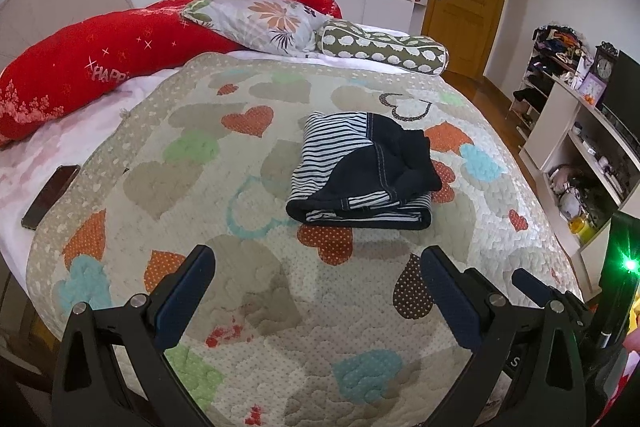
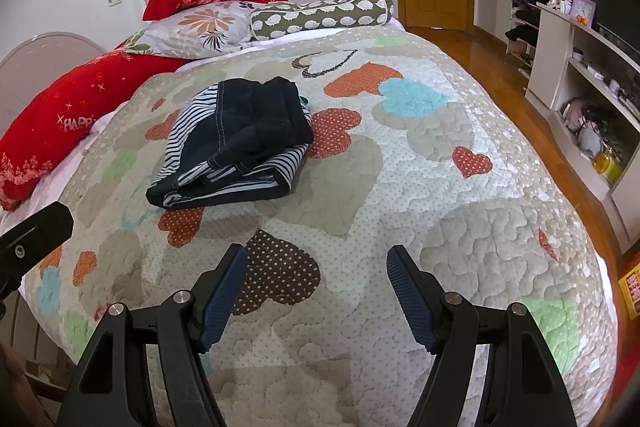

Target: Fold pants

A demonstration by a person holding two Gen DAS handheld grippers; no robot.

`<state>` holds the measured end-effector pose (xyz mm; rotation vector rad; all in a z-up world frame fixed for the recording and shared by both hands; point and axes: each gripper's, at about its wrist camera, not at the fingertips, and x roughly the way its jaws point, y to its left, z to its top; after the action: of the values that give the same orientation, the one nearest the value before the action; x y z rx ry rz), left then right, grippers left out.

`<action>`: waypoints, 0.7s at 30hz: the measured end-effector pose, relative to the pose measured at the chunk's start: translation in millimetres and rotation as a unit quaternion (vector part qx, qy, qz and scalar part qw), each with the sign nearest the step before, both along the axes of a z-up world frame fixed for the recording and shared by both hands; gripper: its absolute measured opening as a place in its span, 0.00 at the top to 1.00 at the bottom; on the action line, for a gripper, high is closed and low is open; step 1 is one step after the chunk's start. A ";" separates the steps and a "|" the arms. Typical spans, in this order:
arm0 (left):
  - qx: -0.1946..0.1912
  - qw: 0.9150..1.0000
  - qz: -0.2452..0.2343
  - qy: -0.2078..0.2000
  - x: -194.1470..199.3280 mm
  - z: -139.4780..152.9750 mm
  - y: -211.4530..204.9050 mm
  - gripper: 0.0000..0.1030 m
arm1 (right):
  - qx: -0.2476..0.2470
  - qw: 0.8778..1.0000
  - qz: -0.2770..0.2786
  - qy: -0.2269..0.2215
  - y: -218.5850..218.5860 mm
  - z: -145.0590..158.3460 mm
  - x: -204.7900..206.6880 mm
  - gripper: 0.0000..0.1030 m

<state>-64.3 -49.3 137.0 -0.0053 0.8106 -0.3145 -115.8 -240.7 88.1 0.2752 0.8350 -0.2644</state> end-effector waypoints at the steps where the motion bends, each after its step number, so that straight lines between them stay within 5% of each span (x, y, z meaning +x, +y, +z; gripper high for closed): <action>1: -0.002 1.000 0.000 0.001 0.1 -0.8 0.5 0.01 | -0.001 1.000 0.000 0.002 0.8 0.0 0.0 0.26; 7: -0.006 1.000 0.014 -0.019 -3.0 1.4 7.8 0.01 | -0.009 1.000 0.004 0.003 6.7 0.3 -0.3 0.26; 21: -0.058 0.985 0.062 -0.148 -26.6 48.7 36.7 0.00 | -0.004 0.999 0.027 -0.026 15.6 6.7 -1.4 0.25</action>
<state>-90.9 -12.6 185.7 -0.1158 0.4940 -0.2375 -117.2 -225.1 94.7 0.2513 0.7892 -0.2092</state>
